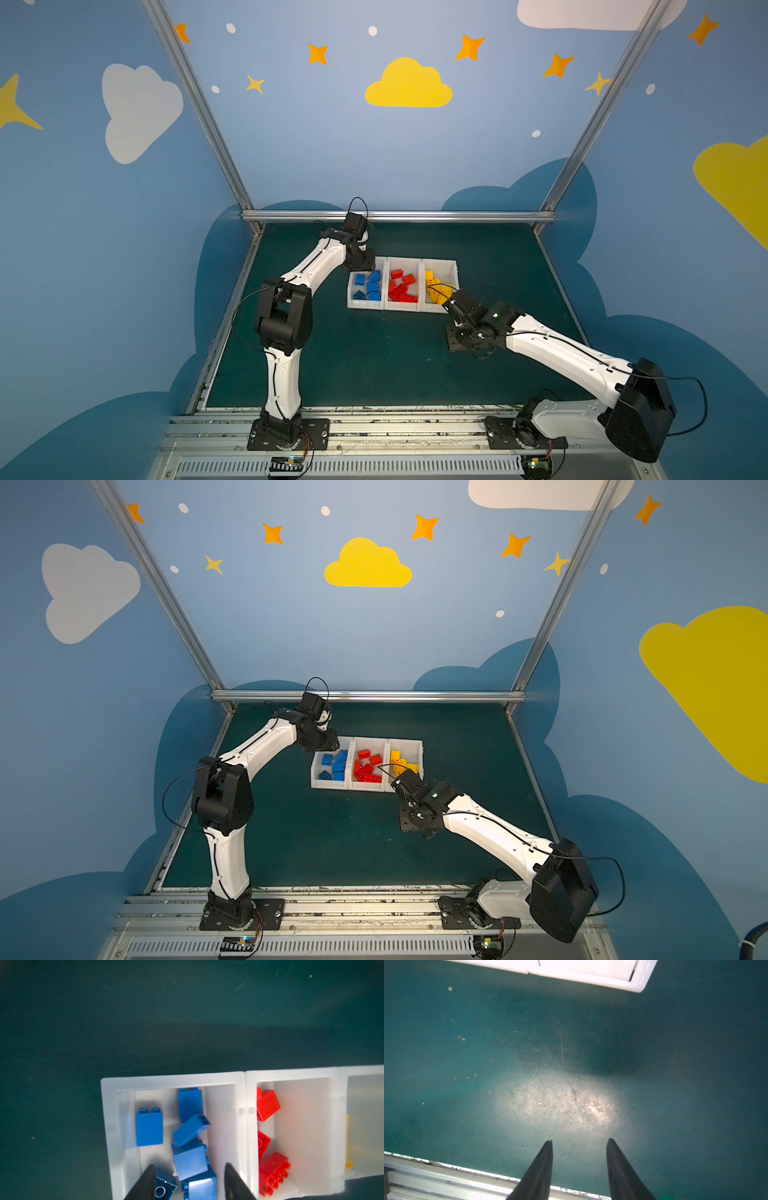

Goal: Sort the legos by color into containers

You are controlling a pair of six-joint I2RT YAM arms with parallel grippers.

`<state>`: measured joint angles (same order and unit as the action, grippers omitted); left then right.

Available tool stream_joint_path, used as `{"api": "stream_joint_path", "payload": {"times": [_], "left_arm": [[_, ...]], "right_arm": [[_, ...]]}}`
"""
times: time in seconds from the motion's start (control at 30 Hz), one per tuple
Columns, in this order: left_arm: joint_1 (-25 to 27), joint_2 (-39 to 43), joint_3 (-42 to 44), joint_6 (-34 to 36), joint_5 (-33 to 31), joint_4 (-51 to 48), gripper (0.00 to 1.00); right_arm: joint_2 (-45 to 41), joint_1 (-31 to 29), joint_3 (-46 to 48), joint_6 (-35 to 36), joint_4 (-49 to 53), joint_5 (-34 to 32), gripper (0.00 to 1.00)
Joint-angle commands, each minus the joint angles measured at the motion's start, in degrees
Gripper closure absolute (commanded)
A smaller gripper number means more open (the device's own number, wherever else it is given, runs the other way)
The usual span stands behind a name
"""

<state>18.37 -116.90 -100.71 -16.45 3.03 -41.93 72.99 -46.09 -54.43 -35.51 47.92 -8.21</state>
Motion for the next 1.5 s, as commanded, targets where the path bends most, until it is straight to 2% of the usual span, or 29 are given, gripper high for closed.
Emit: {"api": "stream_joint_path", "payload": {"times": [0.0, 0.13, 0.23, 0.4, 0.47, 0.53, 0.57, 0.67, 0.8, 0.87, 0.93, 1.0, 1.1, 1.17, 1.2, 1.27, 1.3, 1.37, 1.4, 1.47], "left_arm": [[-0.2, 1.5, 0.0, 0.6, 0.0, -1.6, 0.37], [-0.4, 7.1, 6.1, -0.5, -0.9, 2.6, 0.34], [-1.0, 14.4, 13.8, -1.4, -2.0, 8.9, 0.32], [-3.0, 29.3, 28.5, -2.3, -8.6, 20.5, 0.27], [-4.6, 36.0, 35.4, -1.8, -12.2, 25.6, 0.18], [-6.7, 41.5, 41.2, -1.6, -14.8, 29.4, 0.07], [-8.0, 44.2, 44.3, -1.6, -16.3, 31.2, 0.01], [-10.2, 51.0, 52.8, 1.2, -22.0, 35.6, 0.00], [-10.7, 58.6, 67.3, 7.6, -30.9, 48.7, 0.00], [-11.4, 61.0, 74.1, 10.9, -32.0, 56.0, 0.00], [-12.2, 61.4, 81.2, 13.3, -31.7, 66.2, 0.00], [-13.0, 59.3, 83.9, 14.6, -29.8, 71.1, 0.00], [-14.0, 51.9, 82.0, 15.9, -26.1, 71.0, 0.00], [-14.3, 45.9, 81.4, 15.0, -26.0, 75.6, 0.00], [-14.4, 43.0, 81.8, 13.8, -26.4, 80.9, 0.00], [-15.1, 39.9, 81.6, 13.0, -24.1, 86.6, 0.00], [-15.5, 38.3, 80.0, 13.6, -22.5, 84.6, 0.00], [-15.5, 34.0, 79.8, 14.3, -20.5, 87.5, 0.00], [-15.7, 30.9, 80.2, 14.8, -19.0, 90.8, 0.00], [-15.8, 26.1, 79.7, 15.1, -18.5, 96.6, 0.00]], "right_arm": [[-3.2, 0.8, 0.3, 0.4, 1.3, -2.1, 0.52], [-6.3, 1.5, 1.8, 2.7, 0.3, -3.6, 0.48], [-9.1, 2.8, 2.0, 4.5, -0.1, -6.1, 0.46], [-14.7, 7.7, 1.7, 9.3, -1.9, -10.8, 0.41], [-17.7, 10.8, 2.0, 12.1, -4.8, -13.8, 0.38], [-20.6, 13.8, 2.8, 14.5, -9.0, -17.2, 0.31], [-22.4, 15.5, 3.8, 15.4, -12.1, -19.7, 0.27], [-27.2, 20.4, 11.1, 19.7, -27.5, -24.0, 0.16], [-29.9, 26.6, 27.6, 28.5, -55.4, -21.0, 0.10], [-29.0, 29.5, 33.3, 30.6, -62.9, -19.2, 0.10], [-26.1, 32.8, 36.1, 30.7, -64.8, -16.4, 0.10], [-20.7, 35.8, 36.1, 30.9, -65.0, -13.7, 0.10], [-11.9, 38.1, 32.8, 31.3, -64.2, -11.3, 0.10], [-5.9, 39.7, 31.7, 33.2, -69.5, -10.4, 0.10], [-3.8, 40.7, 30.7, 31.0, -71.3, -10.3, 0.10], [0.4, 44.7, 29.8, 26.2, -74.6, -3.8, 0.08], [4.0, 45.7, 29.5, 25.7, -76.8, -1.1, 0.08], [9.8, 45.8, 29.2, 29.2, -82.9, 5.1, 0.05], [11.2, 45.4, 28.1, 32.5, -82.9, 7.6, 0.05], [9.9, 45.2, 26.1, 30.5, -76.9, 6.7, 0.05]]}}
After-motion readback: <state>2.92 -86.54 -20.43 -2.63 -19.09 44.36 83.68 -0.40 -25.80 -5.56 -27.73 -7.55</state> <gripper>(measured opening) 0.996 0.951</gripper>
